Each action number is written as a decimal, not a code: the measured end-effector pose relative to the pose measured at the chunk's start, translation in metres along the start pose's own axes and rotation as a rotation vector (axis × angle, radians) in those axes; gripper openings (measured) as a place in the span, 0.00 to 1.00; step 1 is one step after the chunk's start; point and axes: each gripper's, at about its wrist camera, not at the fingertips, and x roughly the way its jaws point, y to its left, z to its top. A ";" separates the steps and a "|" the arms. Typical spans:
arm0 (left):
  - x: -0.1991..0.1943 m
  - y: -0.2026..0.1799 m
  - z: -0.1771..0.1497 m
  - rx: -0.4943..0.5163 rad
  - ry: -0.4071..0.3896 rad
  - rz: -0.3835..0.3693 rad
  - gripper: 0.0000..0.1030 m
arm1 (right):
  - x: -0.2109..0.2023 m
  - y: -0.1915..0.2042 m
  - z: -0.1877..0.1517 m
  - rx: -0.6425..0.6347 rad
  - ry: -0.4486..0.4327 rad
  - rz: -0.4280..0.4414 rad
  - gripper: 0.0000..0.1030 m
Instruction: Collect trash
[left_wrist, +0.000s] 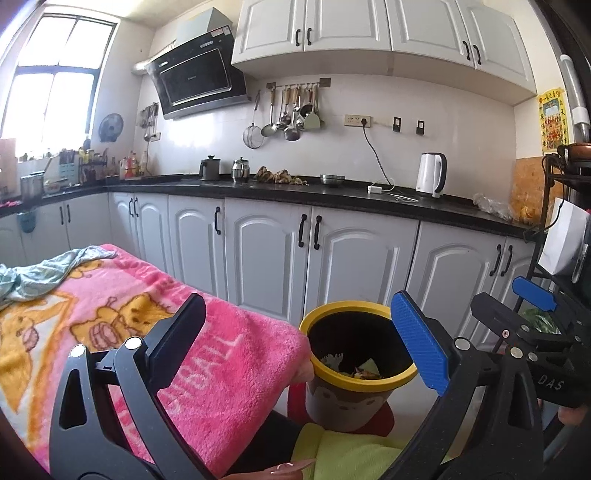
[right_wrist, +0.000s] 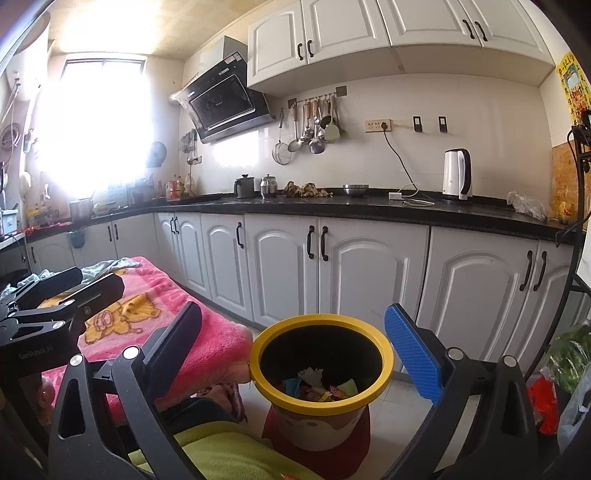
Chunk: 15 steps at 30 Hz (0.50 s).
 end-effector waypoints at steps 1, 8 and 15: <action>0.000 0.000 0.000 -0.001 0.000 0.000 0.90 | 0.000 0.000 0.001 -0.002 0.000 0.002 0.94; 0.000 0.000 0.000 0.000 0.000 0.000 0.90 | 0.000 0.004 0.002 -0.018 -0.006 0.006 0.94; -0.001 0.001 -0.001 -0.004 0.002 0.002 0.90 | -0.001 0.004 0.001 -0.015 -0.006 0.005 0.94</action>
